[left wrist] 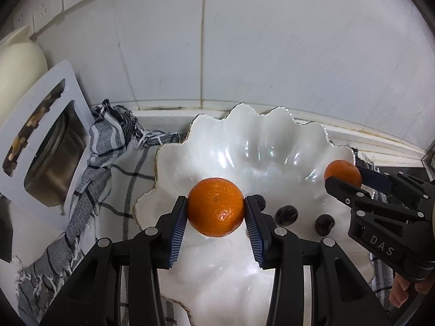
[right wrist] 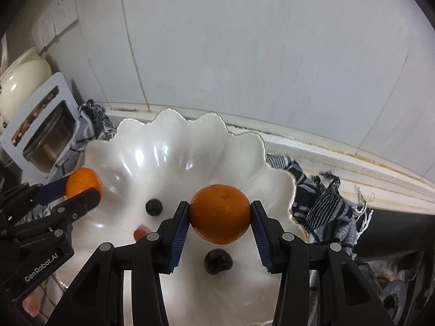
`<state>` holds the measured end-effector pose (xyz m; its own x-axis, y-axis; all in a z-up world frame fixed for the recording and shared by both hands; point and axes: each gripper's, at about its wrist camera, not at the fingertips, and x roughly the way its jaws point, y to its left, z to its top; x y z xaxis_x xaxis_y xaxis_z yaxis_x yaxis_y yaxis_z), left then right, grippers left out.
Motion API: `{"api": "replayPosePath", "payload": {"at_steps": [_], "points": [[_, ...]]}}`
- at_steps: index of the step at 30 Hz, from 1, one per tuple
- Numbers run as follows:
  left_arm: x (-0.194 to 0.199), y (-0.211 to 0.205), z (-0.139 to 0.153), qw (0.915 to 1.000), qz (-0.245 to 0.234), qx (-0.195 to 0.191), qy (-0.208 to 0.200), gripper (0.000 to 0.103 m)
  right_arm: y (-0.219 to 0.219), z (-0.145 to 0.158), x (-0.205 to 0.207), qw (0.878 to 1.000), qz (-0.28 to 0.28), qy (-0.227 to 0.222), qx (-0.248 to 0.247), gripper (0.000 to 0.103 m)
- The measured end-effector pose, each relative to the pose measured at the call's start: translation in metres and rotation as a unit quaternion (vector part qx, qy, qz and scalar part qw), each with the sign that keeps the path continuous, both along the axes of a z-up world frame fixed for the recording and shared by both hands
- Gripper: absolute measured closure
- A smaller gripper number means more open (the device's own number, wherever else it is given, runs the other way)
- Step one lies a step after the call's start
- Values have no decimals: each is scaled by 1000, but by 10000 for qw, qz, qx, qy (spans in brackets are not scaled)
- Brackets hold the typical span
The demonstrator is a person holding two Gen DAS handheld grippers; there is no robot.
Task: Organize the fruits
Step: 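Open both grippers to drop the tangerines into the bowl, then withdraw both open grippers from the bowl back over the towel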
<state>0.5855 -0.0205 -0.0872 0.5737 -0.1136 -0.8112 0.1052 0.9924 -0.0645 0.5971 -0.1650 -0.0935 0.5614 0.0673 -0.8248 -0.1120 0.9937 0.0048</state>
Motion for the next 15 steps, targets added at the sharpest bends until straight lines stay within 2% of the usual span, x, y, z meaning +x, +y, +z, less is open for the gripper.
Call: {"api": "replayPosePath", "payload": {"at_steps": [4, 6, 7, 11, 15], "points": [[1, 1, -3, 9999, 14, -17, 115, 59, -1, -4, 3, 9999, -9, 101, 35, 56], [1, 2, -1, 10000, 56, -6, 66, 46, -2, -5, 3, 9999, -17, 168, 18, 56], [0, 2, 1, 10000, 80, 21, 19, 44, -2, -6, 3, 9998, -18, 196, 9, 55], [-5, 3, 9, 9999, 114, 110, -65, 42, -4, -3, -1, 9999, -83, 118, -2, 50], [-15, 5, 19, 9994, 163, 205, -214, 39, -8, 9, -11, 9999, -118, -63, 15, 50]]}}
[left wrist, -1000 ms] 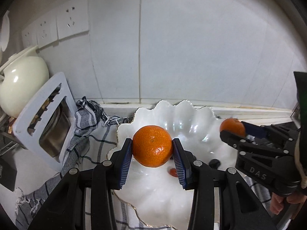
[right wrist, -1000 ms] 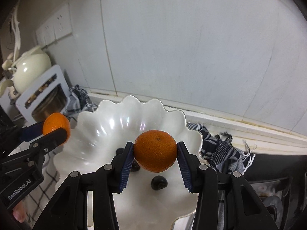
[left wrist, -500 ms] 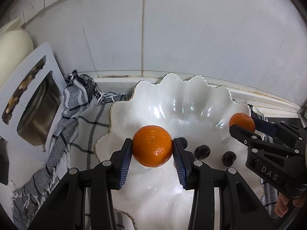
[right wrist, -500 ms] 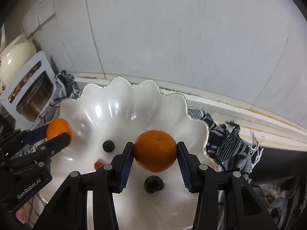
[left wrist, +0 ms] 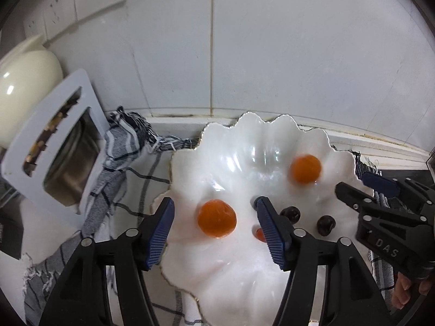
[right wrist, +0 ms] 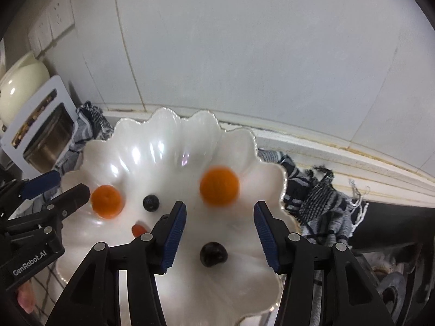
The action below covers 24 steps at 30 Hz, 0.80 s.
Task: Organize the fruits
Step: 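Withdraw both open grippers from the bowl back over the towel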
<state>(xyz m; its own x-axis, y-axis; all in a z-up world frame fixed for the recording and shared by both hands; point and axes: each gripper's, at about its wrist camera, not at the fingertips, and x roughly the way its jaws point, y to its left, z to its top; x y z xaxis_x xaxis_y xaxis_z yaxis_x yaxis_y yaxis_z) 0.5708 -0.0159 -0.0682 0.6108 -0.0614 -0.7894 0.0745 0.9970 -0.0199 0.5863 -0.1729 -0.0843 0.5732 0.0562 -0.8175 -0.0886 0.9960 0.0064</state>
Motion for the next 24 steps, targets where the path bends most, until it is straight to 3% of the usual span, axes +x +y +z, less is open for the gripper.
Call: {"api": "replayPosePath", "payload": {"at_steps": [24], "points": [[-123, 1, 83, 9906, -310, 226, -1312, 36, 1, 84, -129, 9899, 22, -1410, -144, 50]]}}
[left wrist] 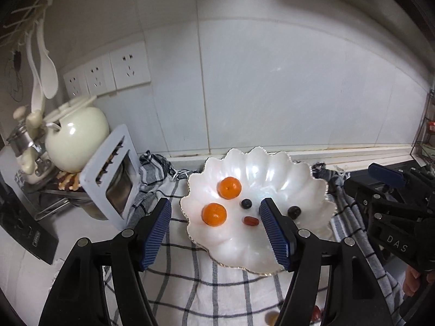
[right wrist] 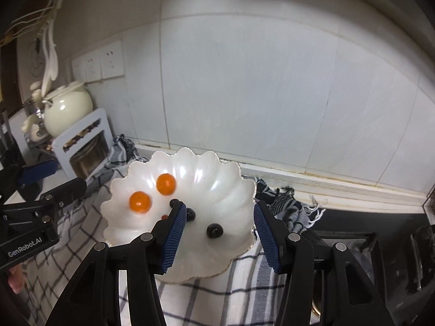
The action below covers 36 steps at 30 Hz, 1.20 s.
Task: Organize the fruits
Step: 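Withdraw both open grippers from the bowl back over the towel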
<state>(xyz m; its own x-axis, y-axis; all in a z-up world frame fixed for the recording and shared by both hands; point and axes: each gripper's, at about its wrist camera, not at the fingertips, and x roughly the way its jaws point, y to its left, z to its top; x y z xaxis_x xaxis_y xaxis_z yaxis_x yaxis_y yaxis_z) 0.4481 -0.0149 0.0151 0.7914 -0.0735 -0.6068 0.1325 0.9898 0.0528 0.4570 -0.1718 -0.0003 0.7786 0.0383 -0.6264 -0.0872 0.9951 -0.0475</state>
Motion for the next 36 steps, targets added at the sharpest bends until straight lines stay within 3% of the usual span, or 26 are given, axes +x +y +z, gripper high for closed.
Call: {"api": "replayPosePath", "payload": {"at_steps": [17, 36], "points": [[-79, -1, 18, 9977, -327, 29, -585, 34, 1, 15, -78, 9988, 82, -477, 35, 50], [-126, -5, -16, 9968, -733, -38, -323, 32, 4, -3, -144, 9971, 33, -727, -237, 50]]}}
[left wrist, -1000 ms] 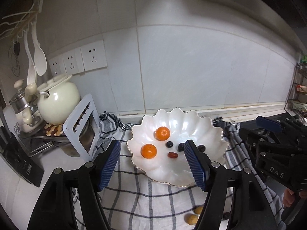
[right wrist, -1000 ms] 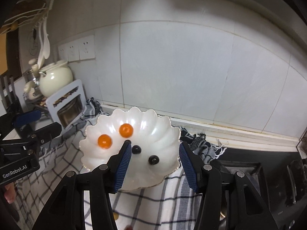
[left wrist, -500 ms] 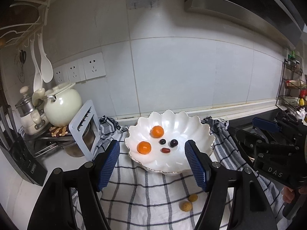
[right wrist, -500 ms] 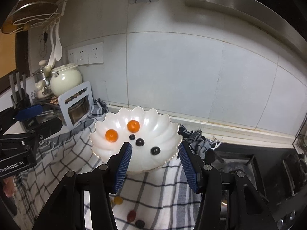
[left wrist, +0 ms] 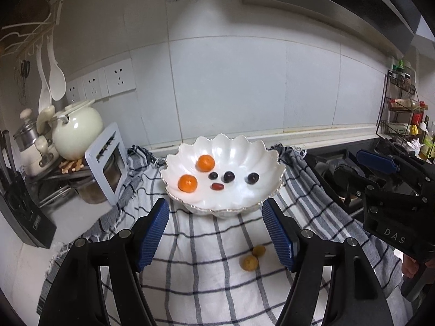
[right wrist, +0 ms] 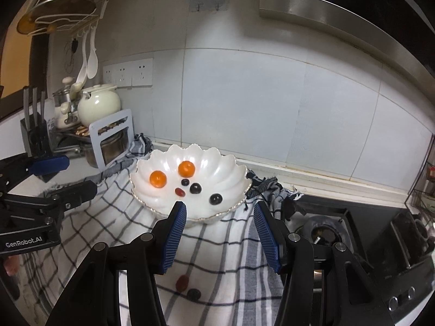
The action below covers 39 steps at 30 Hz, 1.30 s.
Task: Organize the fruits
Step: 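Withdraw both open grippers from the bowl back over the towel, then lower the left gripper onto a yellow longan while the right gripper approaches a dark plum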
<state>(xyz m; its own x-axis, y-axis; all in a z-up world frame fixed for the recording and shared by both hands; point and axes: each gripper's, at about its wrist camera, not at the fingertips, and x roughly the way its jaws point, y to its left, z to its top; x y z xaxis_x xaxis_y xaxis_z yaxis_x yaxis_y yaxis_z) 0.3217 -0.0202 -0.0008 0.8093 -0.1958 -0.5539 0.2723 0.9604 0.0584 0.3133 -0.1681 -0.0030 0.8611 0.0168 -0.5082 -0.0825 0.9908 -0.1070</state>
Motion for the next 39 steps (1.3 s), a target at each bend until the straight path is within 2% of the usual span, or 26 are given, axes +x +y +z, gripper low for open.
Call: {"api": "replayPosePath", "payload": {"at_steps": [10, 21, 39], "points": [[-9, -2, -18, 9996, -155, 11, 222, 32, 4, -17, -18, 9999, 45, 105, -24, 50], [-13, -8, -45, 9985, -231, 107, 487, 32, 3, -50, -25, 9985, 104, 541, 65, 50], [-11, -19, -88, 9971, -351, 284, 611, 33, 1, -98, -18, 9948, 267, 983, -17, 50]]}}
